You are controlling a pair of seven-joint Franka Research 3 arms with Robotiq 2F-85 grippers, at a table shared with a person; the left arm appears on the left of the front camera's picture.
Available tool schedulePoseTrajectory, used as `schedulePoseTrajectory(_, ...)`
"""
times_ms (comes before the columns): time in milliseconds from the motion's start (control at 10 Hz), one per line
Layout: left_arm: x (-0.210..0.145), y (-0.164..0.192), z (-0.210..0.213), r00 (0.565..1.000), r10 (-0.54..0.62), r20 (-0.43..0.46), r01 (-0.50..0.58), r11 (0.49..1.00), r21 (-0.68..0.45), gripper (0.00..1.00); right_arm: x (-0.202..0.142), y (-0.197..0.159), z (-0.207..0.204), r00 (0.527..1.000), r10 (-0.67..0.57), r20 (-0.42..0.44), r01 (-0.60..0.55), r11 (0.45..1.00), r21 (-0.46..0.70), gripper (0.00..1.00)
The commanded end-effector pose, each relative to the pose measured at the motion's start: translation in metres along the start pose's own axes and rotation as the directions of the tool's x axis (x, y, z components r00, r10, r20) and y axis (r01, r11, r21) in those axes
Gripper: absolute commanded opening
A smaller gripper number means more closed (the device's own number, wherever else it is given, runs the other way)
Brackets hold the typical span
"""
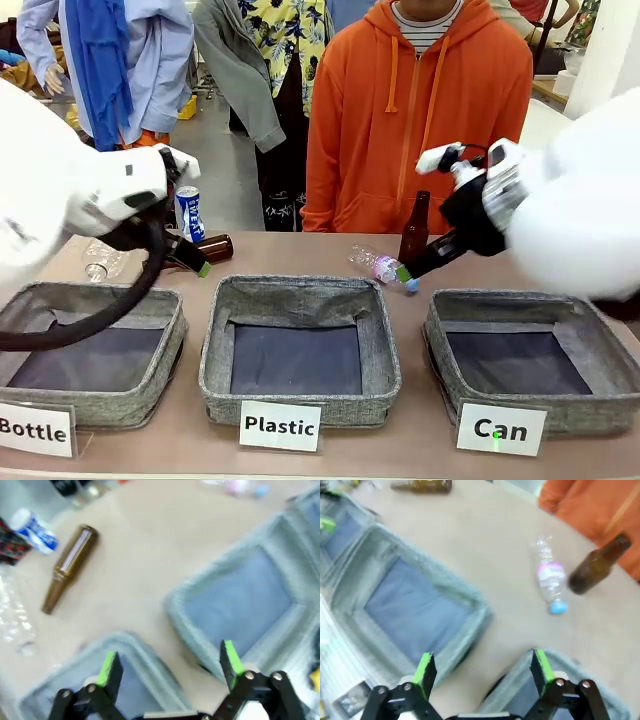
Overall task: Sort the can waste into the basket.
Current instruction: Pick up the can waste from the table and place it in the right Fabric basket.
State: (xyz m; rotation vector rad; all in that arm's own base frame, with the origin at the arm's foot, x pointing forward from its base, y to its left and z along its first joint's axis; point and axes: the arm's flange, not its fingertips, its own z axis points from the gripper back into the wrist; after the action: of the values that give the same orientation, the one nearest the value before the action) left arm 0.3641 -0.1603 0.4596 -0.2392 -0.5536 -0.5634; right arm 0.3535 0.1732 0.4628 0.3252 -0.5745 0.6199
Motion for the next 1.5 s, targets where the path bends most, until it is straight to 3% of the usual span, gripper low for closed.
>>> schedulePoseTrajectory(0,-0.037,0.011,0.076,0.994,0.099,-0.056,-0.111,0.951,-0.289,1.00,-0.036,-0.011,0.077,0.969,-0.237,-0.067,0.246,0.950,0.193,1.00)
schedulePoseTrajectory(100,-0.052,0.031,0.099,0.998,0.044,-0.050,-0.063,0.869,-0.491,1.00,-0.056,-0.029,0.110,0.963,-0.265,-0.044,0.263,0.900,0.347,1.00)
schedulePoseTrajectory(200,-0.069,0.058,0.115,0.997,0.072,-0.031,-0.076,0.787,-0.612,1.00,-0.077,-0.051,0.133,0.955,-0.292,-0.044,0.281,0.852,0.441,1.00)
schedulePoseTrajectory(400,-0.101,0.136,0.120,0.965,0.263,0.002,-0.176,0.651,-0.738,1.00,-0.117,-0.118,0.150,0.880,-0.473,-0.033,0.413,0.730,0.544,1.00)
schedulePoseTrajectory(500,-0.127,0.172,0.111,0.927,0.376,-0.001,-0.225,0.553,-0.802,1.00,-0.140,-0.154,0.151,0.827,-0.561,-0.038,0.470,0.652,0.595,1.00)
schedulePoseTrajectory(700,-0.188,0.238,0.094,0.783,0.622,-0.018,-0.323,0.381,-0.866,1.00,-0.182,-0.207,0.147,0.730,-0.683,-0.042,0.537,0.534,0.653,1.00)
schedulePoseTrajectory(900,-0.226,0.268,0.087,0.685,0.728,-0.023,-0.359,0.311,-0.880,1.00,-0.212,-0.240,0.136,0.613,-0.788,-0.046,0.605,0.431,0.670,1.00)
schedulePoseTrajectory(1000,-0.232,0.265,0.084,0.629,0.777,-0.024,-0.400,0.296,-0.867,1.00,-0.219,-0.246,0.133,0.568,-0.823,-0.028,0.630,0.412,0.658,1.00)
schedulePoseTrajectory(1100,-0.232,0.260,0.086,0.575,0.818,-0.005,-0.455,0.314,-0.833,1.00,-0.217,-0.243,0.132,0.555,-0.831,0.034,0.660,0.464,0.591,1.00)
schedulePoseTrajectory(1200,-0.224,0.251,0.091,0.551,0.833,0.049,-0.474,0.361,-0.803,1.00,-0.231,-0.241,0.133,0.582,-0.812,-0.054,0.640,0.416,0.646,1.00)
schedulePoseTrajectory(1300,-0.246,0.273,0.078,0.601,0.798,-0.042,-0.434,0.282,-0.856,1.00,-0.231,-0.241,0.133,0.582,-0.812,-0.054,0.640,0.416,0.646,1.00)
schedulePoseTrajectory(1400,-0.246,0.273,0.078,0.601,0.798,-0.042,-0.434,0.282,-0.856,1.00,-0.231,-0.241,0.133,0.582,-0.812,-0.054,0.640,0.416,0.646,1.00)
